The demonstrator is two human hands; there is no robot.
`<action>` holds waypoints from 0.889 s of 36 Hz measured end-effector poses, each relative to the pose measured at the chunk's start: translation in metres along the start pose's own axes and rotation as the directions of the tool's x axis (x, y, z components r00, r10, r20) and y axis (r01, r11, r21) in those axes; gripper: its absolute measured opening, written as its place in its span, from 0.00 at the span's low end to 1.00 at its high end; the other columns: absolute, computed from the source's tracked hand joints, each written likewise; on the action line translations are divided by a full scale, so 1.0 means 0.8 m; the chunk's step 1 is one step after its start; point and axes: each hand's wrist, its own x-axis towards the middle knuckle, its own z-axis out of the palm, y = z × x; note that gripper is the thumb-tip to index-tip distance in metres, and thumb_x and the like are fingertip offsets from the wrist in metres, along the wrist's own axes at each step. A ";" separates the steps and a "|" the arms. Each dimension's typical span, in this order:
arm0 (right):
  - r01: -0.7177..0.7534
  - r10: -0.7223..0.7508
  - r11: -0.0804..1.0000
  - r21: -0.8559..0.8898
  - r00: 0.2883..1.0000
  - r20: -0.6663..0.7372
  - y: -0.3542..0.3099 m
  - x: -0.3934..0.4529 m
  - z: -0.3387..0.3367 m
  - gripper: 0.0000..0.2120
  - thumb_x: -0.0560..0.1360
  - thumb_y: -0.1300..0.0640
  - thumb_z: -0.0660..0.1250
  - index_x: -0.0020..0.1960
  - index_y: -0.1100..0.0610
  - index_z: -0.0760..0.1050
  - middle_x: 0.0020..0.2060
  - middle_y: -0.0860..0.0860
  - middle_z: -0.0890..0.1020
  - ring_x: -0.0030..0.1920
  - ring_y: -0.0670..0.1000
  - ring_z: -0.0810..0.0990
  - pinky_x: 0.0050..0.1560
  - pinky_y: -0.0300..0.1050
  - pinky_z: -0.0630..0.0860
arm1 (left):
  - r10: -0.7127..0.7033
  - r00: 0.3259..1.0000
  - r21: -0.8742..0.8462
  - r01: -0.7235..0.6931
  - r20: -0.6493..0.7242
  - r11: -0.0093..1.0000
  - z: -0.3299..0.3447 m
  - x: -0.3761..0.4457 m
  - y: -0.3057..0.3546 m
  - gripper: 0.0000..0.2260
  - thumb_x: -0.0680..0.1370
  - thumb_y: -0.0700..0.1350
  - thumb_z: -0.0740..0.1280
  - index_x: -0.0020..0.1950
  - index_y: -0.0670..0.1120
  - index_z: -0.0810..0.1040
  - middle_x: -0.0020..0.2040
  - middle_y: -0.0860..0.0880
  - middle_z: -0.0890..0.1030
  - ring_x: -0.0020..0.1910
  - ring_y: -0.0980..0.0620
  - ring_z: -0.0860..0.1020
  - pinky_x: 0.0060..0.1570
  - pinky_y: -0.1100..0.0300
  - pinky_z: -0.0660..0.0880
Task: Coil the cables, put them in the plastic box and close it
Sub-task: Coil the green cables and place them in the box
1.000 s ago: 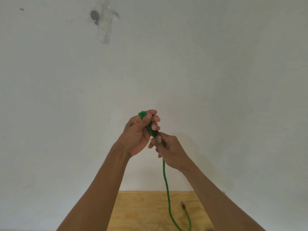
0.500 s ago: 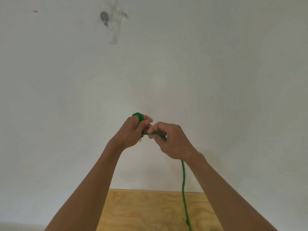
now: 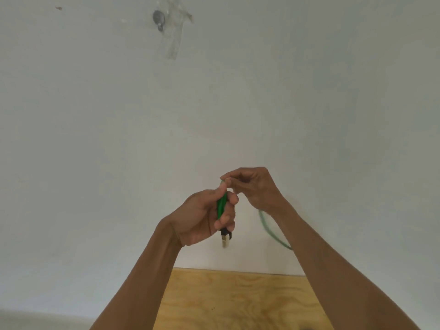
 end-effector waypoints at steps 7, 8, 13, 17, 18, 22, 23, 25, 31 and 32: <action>-0.204 0.205 0.973 0.108 0.979 0.002 0.025 -0.047 0.035 0.31 0.77 0.75 0.59 0.28 0.46 0.81 0.24 0.42 0.78 0.27 0.42 0.77 0.36 0.41 0.74 | 0.206 0.971 -0.121 -0.221 -0.120 0.968 0.017 0.028 0.002 0.16 0.84 0.48 0.56 0.49 0.40 0.77 0.28 0.45 0.73 0.29 0.49 0.74 0.40 0.55 0.77; -0.220 0.221 0.975 0.036 0.975 -0.023 0.029 -0.051 0.040 0.32 0.78 0.75 0.57 0.28 0.44 0.79 0.24 0.41 0.77 0.27 0.43 0.75 0.35 0.42 0.74 | 0.214 0.963 -0.109 -0.234 -0.166 0.966 0.015 0.031 0.005 0.15 0.84 0.49 0.57 0.49 0.40 0.77 0.29 0.45 0.73 0.29 0.48 0.74 0.39 0.55 0.78; -0.247 0.243 0.969 -0.028 0.965 -0.102 0.021 -0.064 0.058 0.13 0.82 0.61 0.62 0.40 0.55 0.78 0.28 0.42 0.79 0.29 0.44 0.71 0.33 0.41 0.75 | 0.235 0.926 0.037 -0.234 -0.296 0.971 -0.001 0.038 0.019 0.17 0.83 0.51 0.58 0.53 0.38 0.77 0.32 0.43 0.74 0.31 0.48 0.74 0.41 0.56 0.79; -0.268 0.277 0.960 0.076 0.949 -0.151 0.016 -0.069 0.067 0.10 0.81 0.59 0.66 0.43 0.61 0.80 0.32 0.47 0.83 0.29 0.48 0.73 0.33 0.41 0.76 | 0.255 0.905 0.092 -0.238 -0.339 0.967 -0.007 0.042 0.019 0.18 0.82 0.52 0.60 0.55 0.38 0.78 0.33 0.44 0.76 0.32 0.49 0.73 0.42 0.56 0.78; -0.279 0.295 0.954 0.113 0.941 -0.163 0.018 -0.071 0.068 0.08 0.80 0.60 0.67 0.46 0.63 0.81 0.35 0.50 0.85 0.29 0.48 0.73 0.33 0.42 0.76 | 0.278 0.895 0.110 -0.255 -0.349 0.961 -0.010 0.044 0.019 0.17 0.83 0.51 0.59 0.55 0.37 0.77 0.33 0.44 0.77 0.31 0.50 0.73 0.42 0.56 0.77; -0.335 0.378 0.916 0.221 0.905 -0.196 0.019 -0.082 0.070 0.06 0.77 0.60 0.71 0.51 0.61 0.83 0.40 0.57 0.86 0.29 0.49 0.73 0.31 0.41 0.75 | 0.318 0.863 0.191 -0.262 -0.392 0.946 -0.024 0.042 0.025 0.17 0.85 0.49 0.56 0.55 0.37 0.77 0.35 0.44 0.79 0.30 0.51 0.74 0.42 0.56 0.77; -0.345 0.391 0.908 0.238 0.901 -0.186 0.019 -0.084 0.071 0.06 0.77 0.60 0.71 0.51 0.61 0.83 0.40 0.58 0.86 0.28 0.49 0.73 0.31 0.41 0.75 | 0.322 0.859 0.226 -0.249 -0.398 0.942 -0.028 0.041 0.026 0.17 0.85 0.49 0.56 0.55 0.37 0.77 0.35 0.44 0.80 0.30 0.51 0.74 0.42 0.56 0.77; -0.358 0.397 0.907 0.223 0.903 -0.166 0.017 -0.087 0.073 0.05 0.76 0.60 0.72 0.51 0.60 0.83 0.39 0.57 0.87 0.28 0.49 0.73 0.29 0.41 0.74 | 0.339 0.849 0.329 -0.211 -0.405 0.920 -0.037 0.038 0.027 0.17 0.85 0.48 0.56 0.56 0.37 0.77 0.37 0.44 0.81 0.32 0.50 0.75 0.44 0.55 0.77; -0.205 0.215 0.867 -0.455 0.976 -0.030 -0.013 -0.074 0.054 0.10 0.76 0.58 0.70 0.57 0.50 0.81 0.44 0.47 0.86 0.35 0.42 0.80 0.42 0.39 0.78 | 0.306 0.870 0.721 0.079 -0.387 0.689 -0.049 0.025 0.013 0.14 0.86 0.46 0.56 0.55 0.40 0.79 0.41 0.43 0.83 0.38 0.48 0.78 0.46 0.49 0.77; -0.149 0.207 0.792 -0.593 0.978 0.030 -0.022 -0.069 0.048 0.11 0.77 0.56 0.69 0.58 0.47 0.80 0.47 0.45 0.86 0.39 0.42 0.81 0.46 0.41 0.79 | 0.277 0.884 0.737 0.106 -0.378 0.668 -0.048 0.022 0.009 0.15 0.85 0.47 0.56 0.50 0.41 0.80 0.39 0.43 0.82 0.38 0.48 0.78 0.45 0.49 0.77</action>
